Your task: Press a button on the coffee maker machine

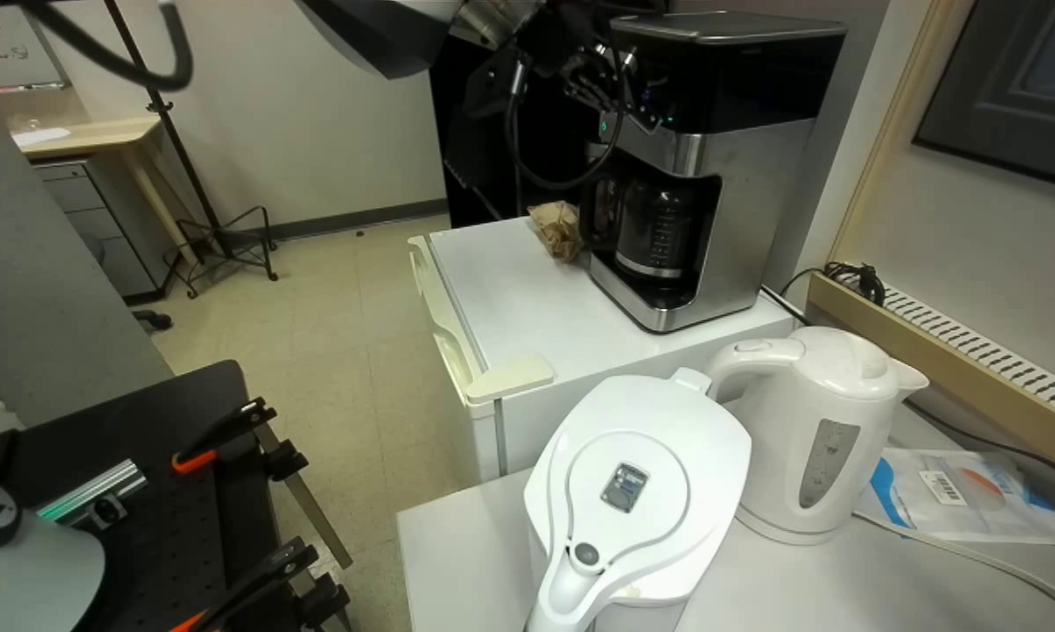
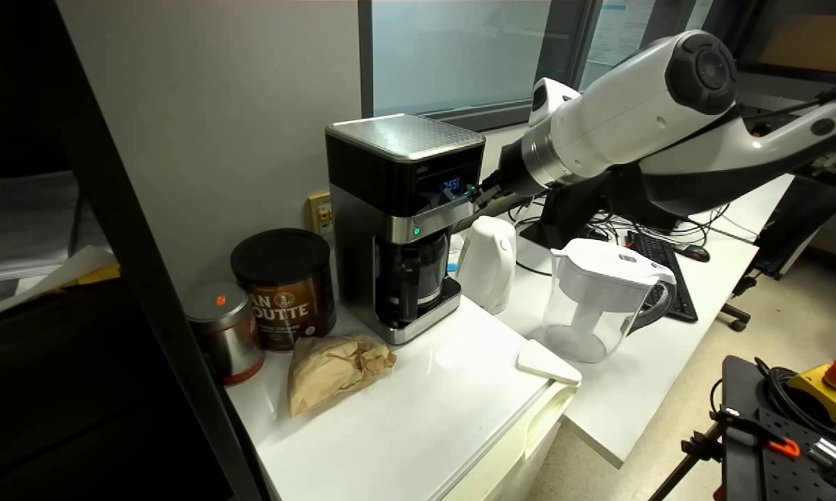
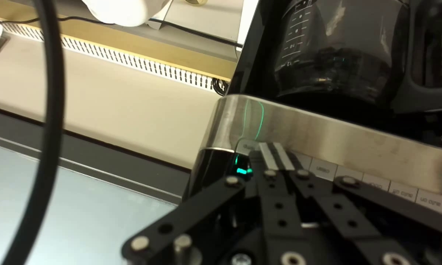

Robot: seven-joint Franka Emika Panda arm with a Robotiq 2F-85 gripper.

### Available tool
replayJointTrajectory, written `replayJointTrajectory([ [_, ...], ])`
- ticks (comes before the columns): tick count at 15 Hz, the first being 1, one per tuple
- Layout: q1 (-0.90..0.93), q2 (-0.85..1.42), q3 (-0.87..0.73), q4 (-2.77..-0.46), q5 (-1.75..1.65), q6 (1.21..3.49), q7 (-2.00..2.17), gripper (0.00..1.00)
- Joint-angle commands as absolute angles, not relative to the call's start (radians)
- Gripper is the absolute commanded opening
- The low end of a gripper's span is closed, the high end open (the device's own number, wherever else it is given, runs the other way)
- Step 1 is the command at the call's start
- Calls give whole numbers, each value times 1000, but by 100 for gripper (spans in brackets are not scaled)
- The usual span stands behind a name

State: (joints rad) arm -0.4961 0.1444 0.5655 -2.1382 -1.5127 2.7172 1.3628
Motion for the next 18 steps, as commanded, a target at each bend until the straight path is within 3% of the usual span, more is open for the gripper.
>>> replayJointTrajectory([
  [1,-483,181,567,-2096,-1543,2688,1396,0],
  [18,-466,207,568,-2088,-1597,2662,1410,0],
])
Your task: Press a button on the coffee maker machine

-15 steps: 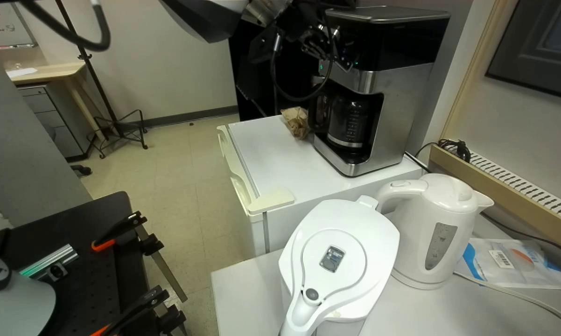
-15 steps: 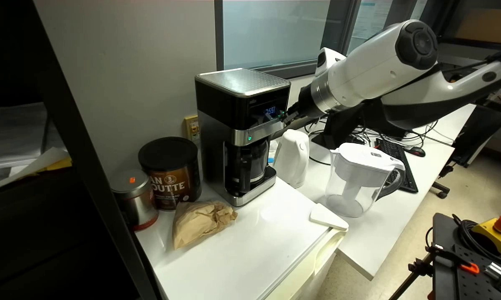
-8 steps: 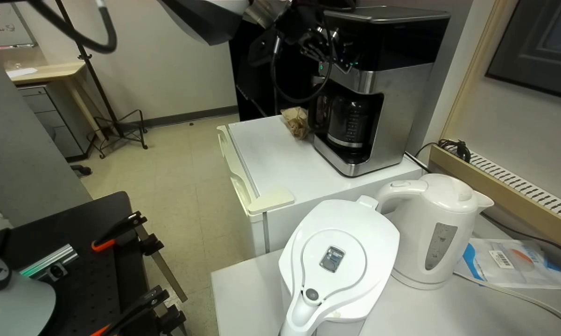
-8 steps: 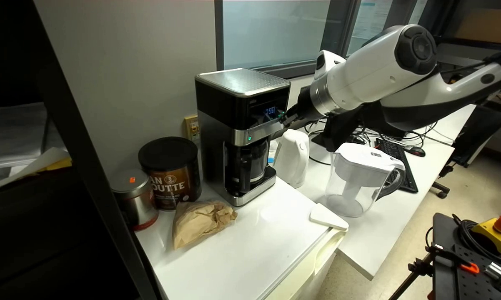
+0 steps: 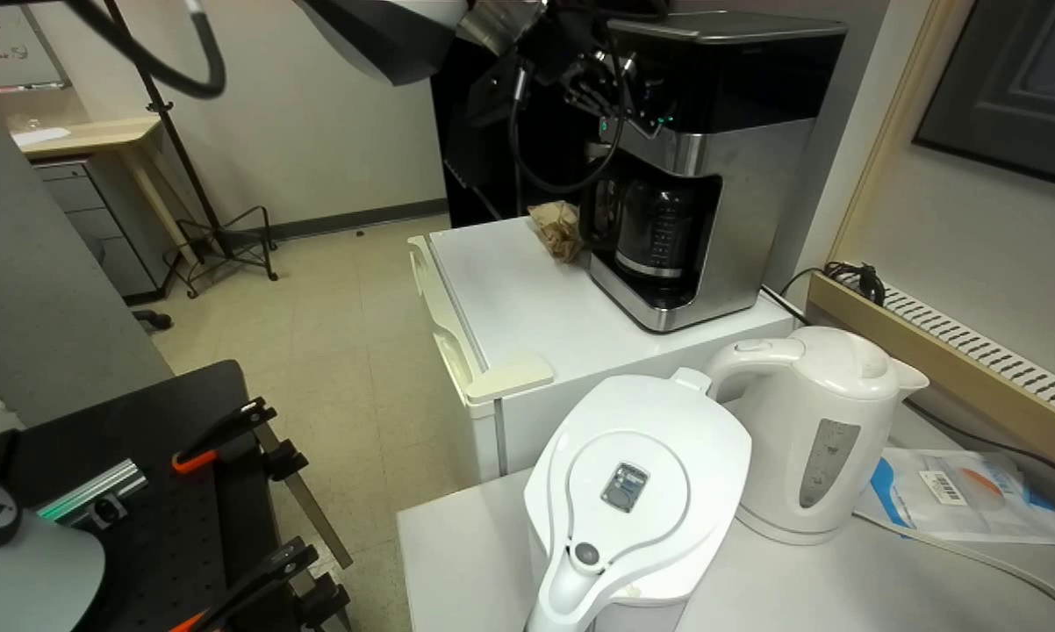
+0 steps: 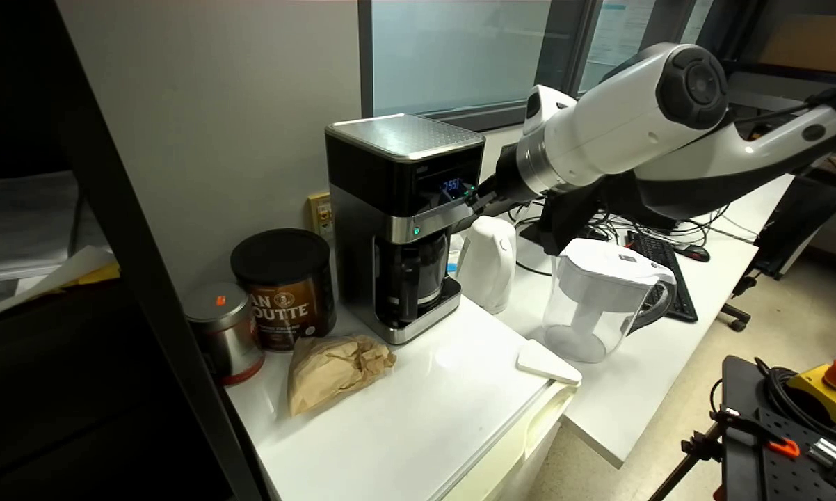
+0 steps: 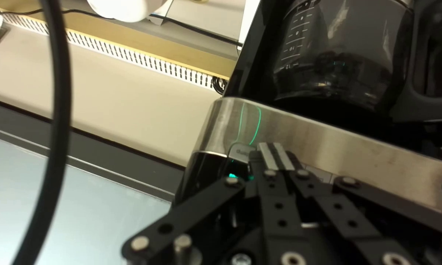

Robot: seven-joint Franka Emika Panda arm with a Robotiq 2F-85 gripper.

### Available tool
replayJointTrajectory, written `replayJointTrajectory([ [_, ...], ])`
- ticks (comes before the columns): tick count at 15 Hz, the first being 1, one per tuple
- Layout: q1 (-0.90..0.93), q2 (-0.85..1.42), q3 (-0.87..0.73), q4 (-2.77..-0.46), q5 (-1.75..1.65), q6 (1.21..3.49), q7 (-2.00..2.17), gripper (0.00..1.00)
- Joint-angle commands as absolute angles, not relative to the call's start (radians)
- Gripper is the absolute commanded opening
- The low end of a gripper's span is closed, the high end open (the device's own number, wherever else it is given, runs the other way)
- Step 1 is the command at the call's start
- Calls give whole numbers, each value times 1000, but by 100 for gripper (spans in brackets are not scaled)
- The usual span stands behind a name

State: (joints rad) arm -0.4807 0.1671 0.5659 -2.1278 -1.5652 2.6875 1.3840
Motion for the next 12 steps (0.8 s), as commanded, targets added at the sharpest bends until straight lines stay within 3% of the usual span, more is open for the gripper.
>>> replayJointTrajectory([
  [1,-465,209,568,-2087,-1599,2660,1410,0],
  [12,-467,181,570,-2118,-1594,2677,1406,0],
])
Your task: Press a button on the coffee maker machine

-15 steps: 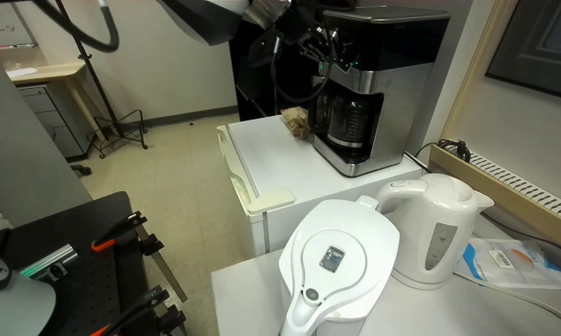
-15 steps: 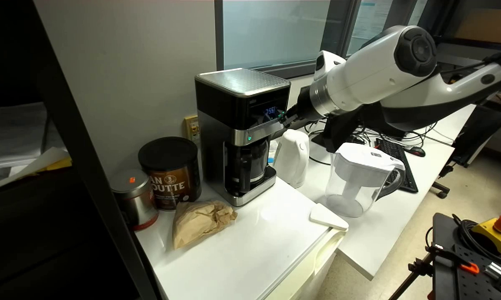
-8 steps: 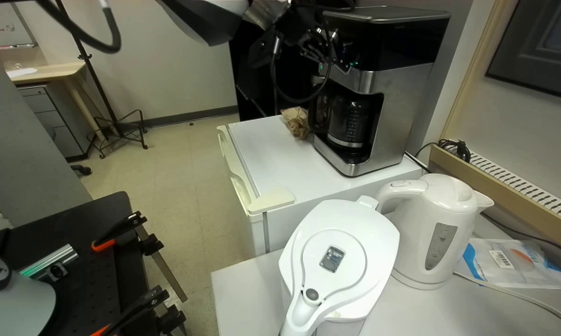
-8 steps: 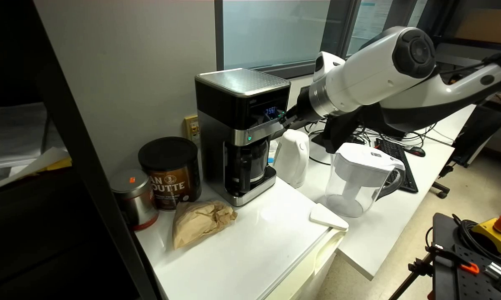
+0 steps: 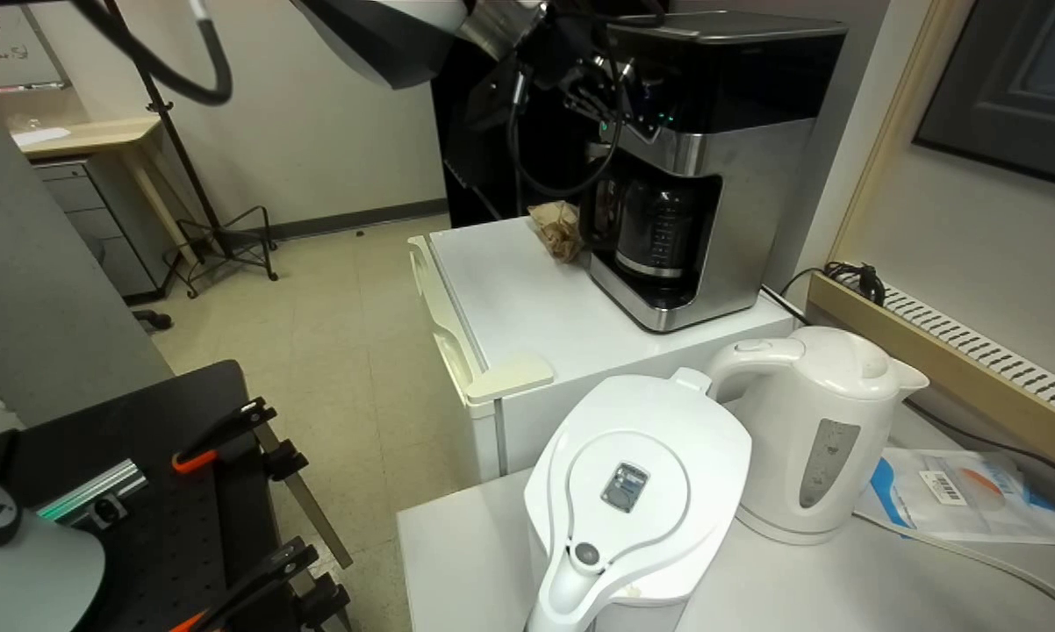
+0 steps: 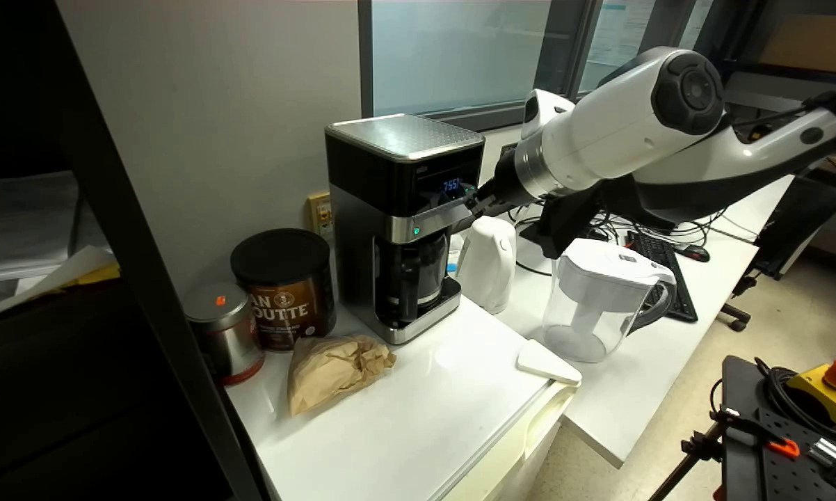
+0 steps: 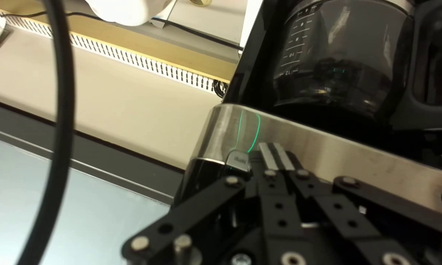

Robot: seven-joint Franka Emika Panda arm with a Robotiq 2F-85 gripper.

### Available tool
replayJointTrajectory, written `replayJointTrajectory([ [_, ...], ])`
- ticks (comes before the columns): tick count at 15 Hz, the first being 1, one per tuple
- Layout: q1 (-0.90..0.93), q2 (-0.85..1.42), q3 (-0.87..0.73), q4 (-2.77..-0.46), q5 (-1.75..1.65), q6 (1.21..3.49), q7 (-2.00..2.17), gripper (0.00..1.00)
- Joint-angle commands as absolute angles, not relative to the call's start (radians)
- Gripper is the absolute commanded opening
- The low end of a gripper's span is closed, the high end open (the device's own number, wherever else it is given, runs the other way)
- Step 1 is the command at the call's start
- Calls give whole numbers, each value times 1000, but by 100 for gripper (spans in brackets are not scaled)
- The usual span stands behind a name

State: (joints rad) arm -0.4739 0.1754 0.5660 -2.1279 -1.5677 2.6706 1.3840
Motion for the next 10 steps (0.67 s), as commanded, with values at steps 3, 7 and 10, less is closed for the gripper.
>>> replayJointTrajectory([
  [3,-480,111,574,-2186,-1581,2734,1400,0],
  [7,-486,28,574,-2258,-1578,2837,1403,0],
  [10,-480,-9,572,-2287,-1575,2880,1397,0],
])
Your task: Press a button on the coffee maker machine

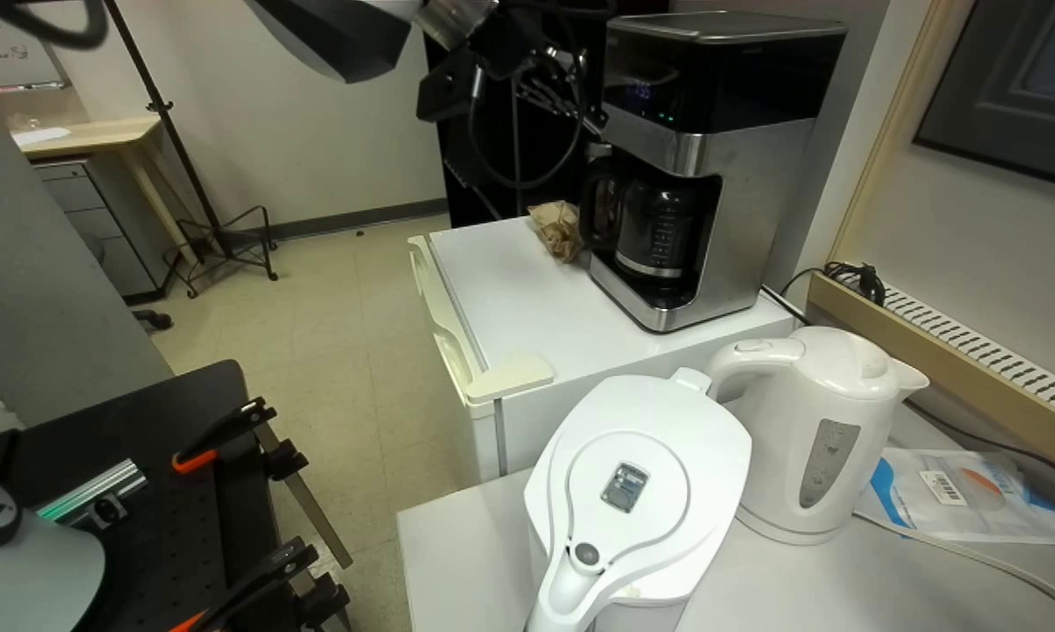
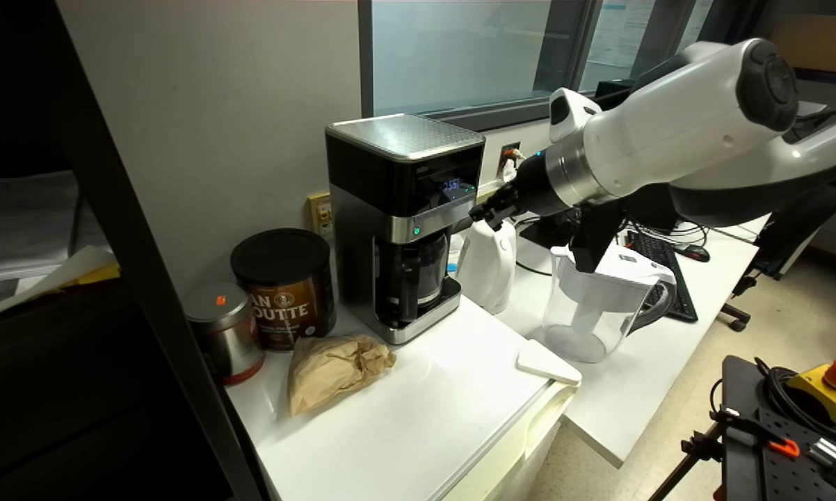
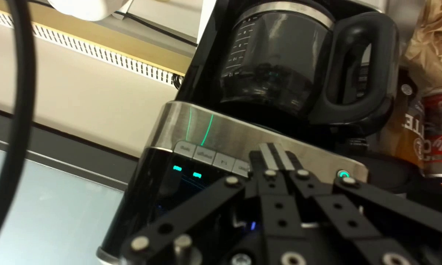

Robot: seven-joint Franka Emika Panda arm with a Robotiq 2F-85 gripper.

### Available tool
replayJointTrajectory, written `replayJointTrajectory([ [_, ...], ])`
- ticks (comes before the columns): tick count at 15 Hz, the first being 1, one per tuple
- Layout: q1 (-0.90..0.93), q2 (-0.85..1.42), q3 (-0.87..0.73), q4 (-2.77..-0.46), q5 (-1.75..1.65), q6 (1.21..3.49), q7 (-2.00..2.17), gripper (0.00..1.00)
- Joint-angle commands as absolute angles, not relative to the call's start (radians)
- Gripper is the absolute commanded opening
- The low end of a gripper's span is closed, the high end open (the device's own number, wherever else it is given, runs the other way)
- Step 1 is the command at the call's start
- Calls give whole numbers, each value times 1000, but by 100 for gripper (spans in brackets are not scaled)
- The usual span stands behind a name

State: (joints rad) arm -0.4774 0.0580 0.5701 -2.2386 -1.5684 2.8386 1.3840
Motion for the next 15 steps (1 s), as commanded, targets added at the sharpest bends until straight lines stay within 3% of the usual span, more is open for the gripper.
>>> replayJointTrajectory([
  [1,-477,-15,573,-2290,-1579,2887,1399,0],
  [15,-438,90,624,-2214,-1649,2765,1431,0],
])
